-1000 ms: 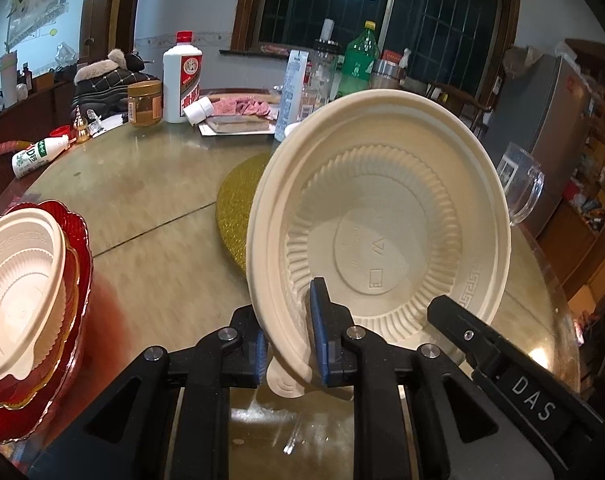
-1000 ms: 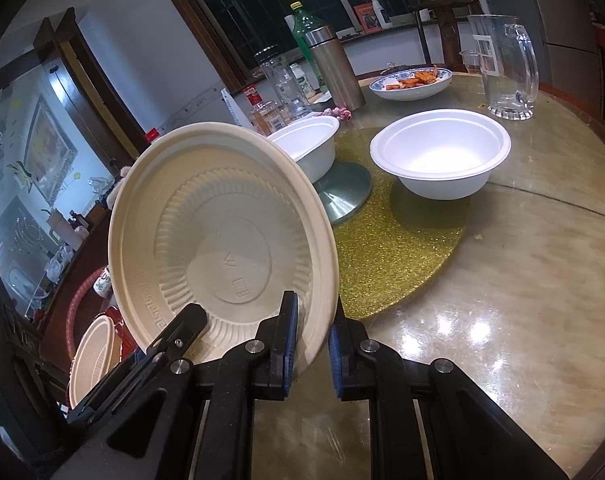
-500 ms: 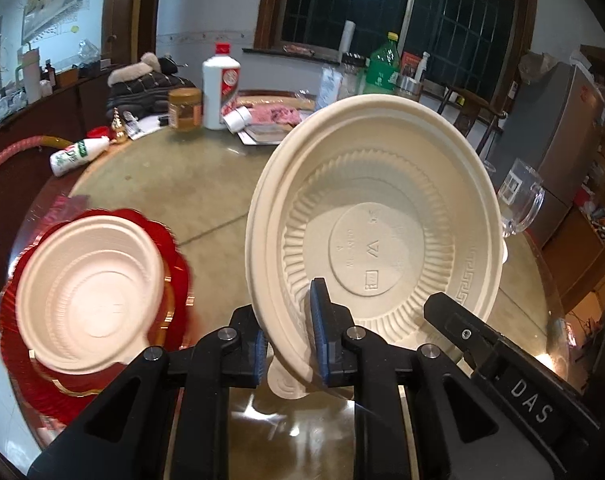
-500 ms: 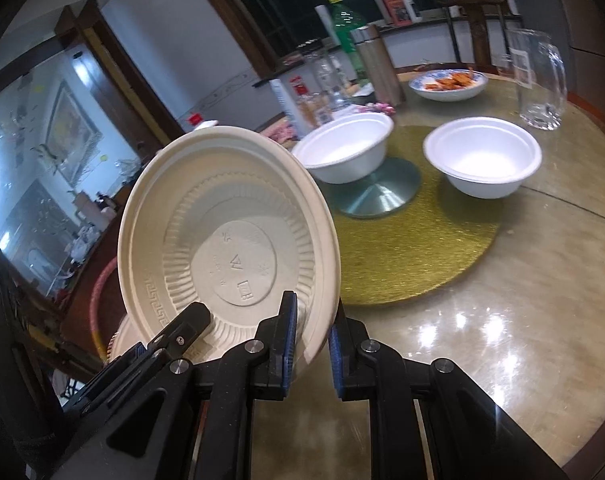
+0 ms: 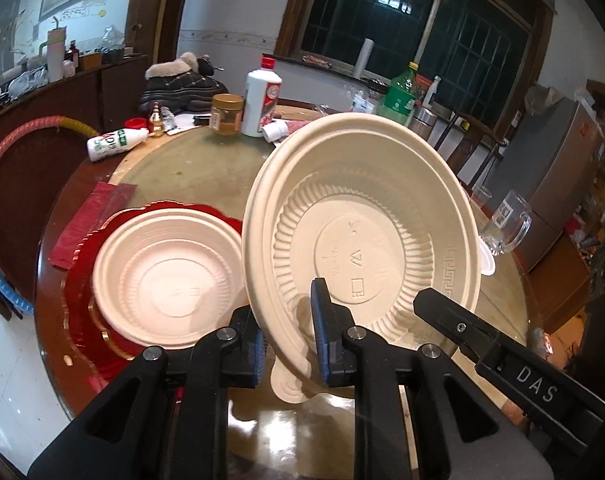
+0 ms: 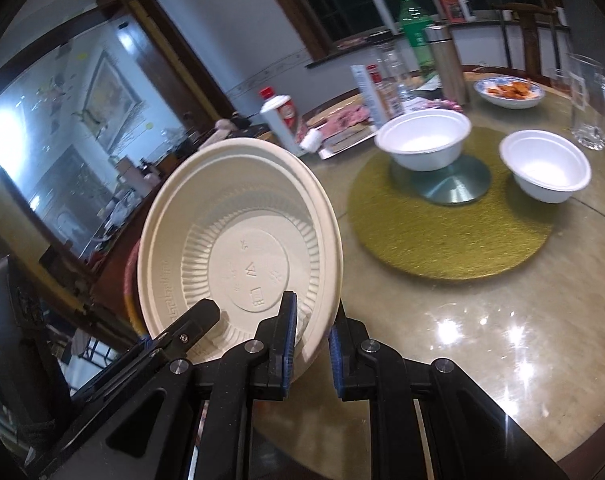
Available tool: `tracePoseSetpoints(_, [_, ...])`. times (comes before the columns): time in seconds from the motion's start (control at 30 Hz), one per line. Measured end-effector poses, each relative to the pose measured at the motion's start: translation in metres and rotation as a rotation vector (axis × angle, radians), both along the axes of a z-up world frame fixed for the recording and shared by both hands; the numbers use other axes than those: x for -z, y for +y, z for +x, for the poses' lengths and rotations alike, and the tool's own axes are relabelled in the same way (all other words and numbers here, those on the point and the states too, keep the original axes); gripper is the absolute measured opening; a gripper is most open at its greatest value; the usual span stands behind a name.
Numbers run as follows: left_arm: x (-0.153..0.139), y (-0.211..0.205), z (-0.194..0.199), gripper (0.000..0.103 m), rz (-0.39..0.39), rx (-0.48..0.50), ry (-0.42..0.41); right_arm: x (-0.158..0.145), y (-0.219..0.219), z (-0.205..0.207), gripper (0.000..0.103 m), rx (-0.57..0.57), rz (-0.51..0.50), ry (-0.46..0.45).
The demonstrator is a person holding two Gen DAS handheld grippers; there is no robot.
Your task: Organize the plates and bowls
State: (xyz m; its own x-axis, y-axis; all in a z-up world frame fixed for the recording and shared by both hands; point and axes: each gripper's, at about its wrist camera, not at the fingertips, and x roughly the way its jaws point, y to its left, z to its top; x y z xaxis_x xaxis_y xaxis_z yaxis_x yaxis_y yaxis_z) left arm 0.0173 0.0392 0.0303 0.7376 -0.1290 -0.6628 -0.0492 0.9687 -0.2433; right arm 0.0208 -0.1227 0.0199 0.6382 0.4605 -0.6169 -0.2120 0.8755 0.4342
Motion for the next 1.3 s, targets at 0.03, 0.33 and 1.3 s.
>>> tracePoseSetpoints(0.03, [-0.002,0.003,-0.003,0.018,0.002,-0.005,-0.005,-0.002,0.005,-0.002,0.015,-0.011,-0.003,-0.005])
tracePoseSetpoints(0.33, [-0.006,0.046,-0.015,0.018,-0.02,-0.063,-0.01,-0.005,0.051,0.007,0.015,-0.111,-0.002,0.004])
tracePoseSetpoints(1.3, [0.062,0.116,0.028,0.021,-0.15,-0.199,0.229,0.053,0.127,0.069,0.018,-0.196,-0.057,0.185])
